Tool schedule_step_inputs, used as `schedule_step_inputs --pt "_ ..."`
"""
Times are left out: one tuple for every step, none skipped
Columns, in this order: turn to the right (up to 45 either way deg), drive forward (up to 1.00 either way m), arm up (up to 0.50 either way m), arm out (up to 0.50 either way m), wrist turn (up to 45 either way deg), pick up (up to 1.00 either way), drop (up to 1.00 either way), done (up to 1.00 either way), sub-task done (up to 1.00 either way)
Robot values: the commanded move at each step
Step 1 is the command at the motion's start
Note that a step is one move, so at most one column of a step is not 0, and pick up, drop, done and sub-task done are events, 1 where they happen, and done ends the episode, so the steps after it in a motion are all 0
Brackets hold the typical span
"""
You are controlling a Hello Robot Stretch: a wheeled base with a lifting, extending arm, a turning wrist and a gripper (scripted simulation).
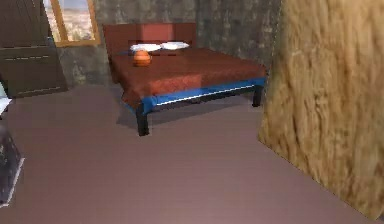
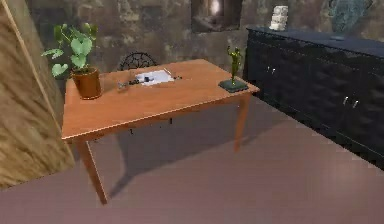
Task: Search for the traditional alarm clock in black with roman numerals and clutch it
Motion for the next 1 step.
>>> schedule_step_inputs --pt "-45.0 0.0 0.0 0.0 0.0 0.0 0.0 0.0 0.0"
